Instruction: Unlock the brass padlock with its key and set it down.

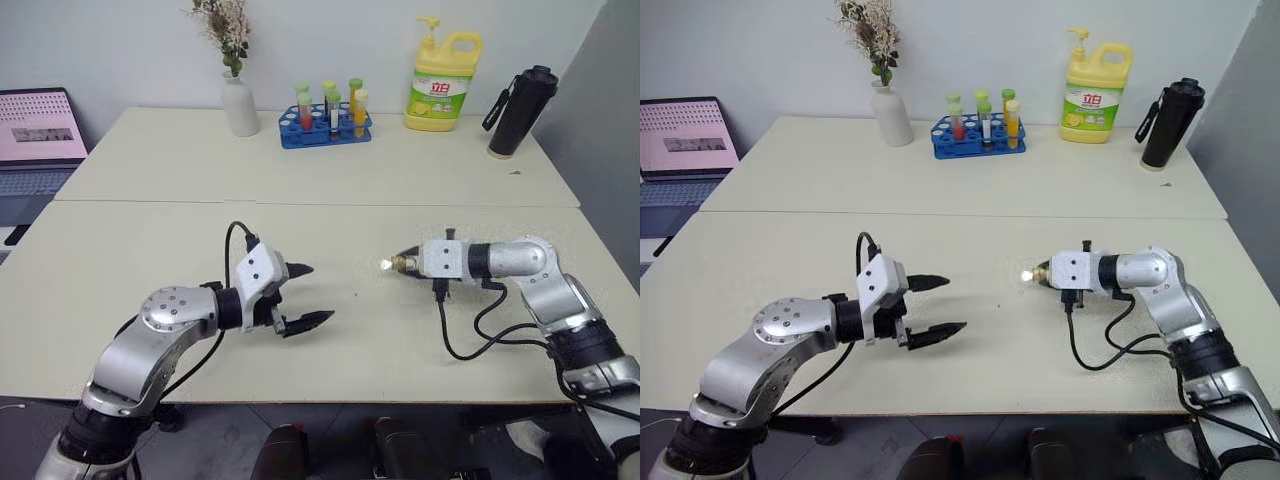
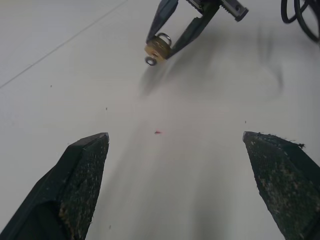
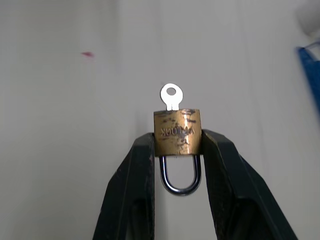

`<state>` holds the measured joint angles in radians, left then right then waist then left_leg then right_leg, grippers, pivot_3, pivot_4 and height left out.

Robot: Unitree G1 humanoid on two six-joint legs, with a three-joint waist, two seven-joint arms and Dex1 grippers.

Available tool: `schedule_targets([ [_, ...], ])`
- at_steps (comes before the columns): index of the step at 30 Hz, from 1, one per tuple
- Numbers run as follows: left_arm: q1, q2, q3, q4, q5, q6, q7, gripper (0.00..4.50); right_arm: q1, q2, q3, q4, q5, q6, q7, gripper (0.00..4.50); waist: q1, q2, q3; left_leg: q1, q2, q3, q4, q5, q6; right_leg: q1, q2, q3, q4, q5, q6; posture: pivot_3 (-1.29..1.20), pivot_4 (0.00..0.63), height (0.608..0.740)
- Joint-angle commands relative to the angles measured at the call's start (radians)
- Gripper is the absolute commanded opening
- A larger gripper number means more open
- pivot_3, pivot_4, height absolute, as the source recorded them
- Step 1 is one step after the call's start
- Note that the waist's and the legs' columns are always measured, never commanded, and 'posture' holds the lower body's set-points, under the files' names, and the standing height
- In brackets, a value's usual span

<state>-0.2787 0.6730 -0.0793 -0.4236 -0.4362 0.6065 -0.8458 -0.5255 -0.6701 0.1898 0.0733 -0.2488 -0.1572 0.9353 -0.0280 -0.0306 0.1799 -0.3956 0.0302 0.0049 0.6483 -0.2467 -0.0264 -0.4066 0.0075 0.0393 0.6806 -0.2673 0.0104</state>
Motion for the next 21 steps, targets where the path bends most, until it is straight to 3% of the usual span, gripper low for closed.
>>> schedule_targets([
  [1, -0.075, -0.034, -0.003, 0.015, -0.025, 0.028, 0.013, 4.5, 0.078, -0.018, -0.06, -0.165, -0.09, 0.003, -0.144, 0.94, 0.0, 0.0, 0.0, 0.0, 0.0, 0.0, 0.0, 0.0, 0.0, 0.0, 0.0, 0.0, 0.0, 0.0, 0.0, 0.0, 0.15, 0.74],
  [7, -0.296, -0.155, -0.035, 0.176, -0.031, 0.119, 0.049, 4.5, 0.187, -0.031, -0.065, -0.268, -0.356, -0.167, -0.469, 0.94, 0.0, 0.0, 0.0, -0.001, -0.002, 0.001, 0.002, 0.0, 0.0, 0.0, 0.002, 0.001, 0.0, 0.0, 0.002, 0.0, 0.15, 0.74],
  [16, -0.477, -0.236, -0.091, 0.35, -0.036, 0.146, -0.038, 4.5, 0.217, 0.007, -0.042, -0.315, -0.365, -0.226, -0.545, 0.94, -0.004, 0.0, 0.0, -0.001, -0.002, 0.001, 0.002, 0.001, -0.001, 0.0, 0.005, 0.001, 0.0, 0.001, 0.001, 0.0, 0.15, 0.74],
  [21, -0.52, -0.231, -0.114, 0.389, -0.03, 0.136, -0.116, 4.5, 0.202, 0.023, -0.039, -0.323, -0.353, -0.277, -0.567, 0.94, -0.003, -0.001, 0.0, -0.001, -0.002, 0.001, 0.002, 0.001, -0.001, 0.0, 0.005, 0.002, 0.0, 0.001, 0.002, 0.0, 0.15, 0.74],
])
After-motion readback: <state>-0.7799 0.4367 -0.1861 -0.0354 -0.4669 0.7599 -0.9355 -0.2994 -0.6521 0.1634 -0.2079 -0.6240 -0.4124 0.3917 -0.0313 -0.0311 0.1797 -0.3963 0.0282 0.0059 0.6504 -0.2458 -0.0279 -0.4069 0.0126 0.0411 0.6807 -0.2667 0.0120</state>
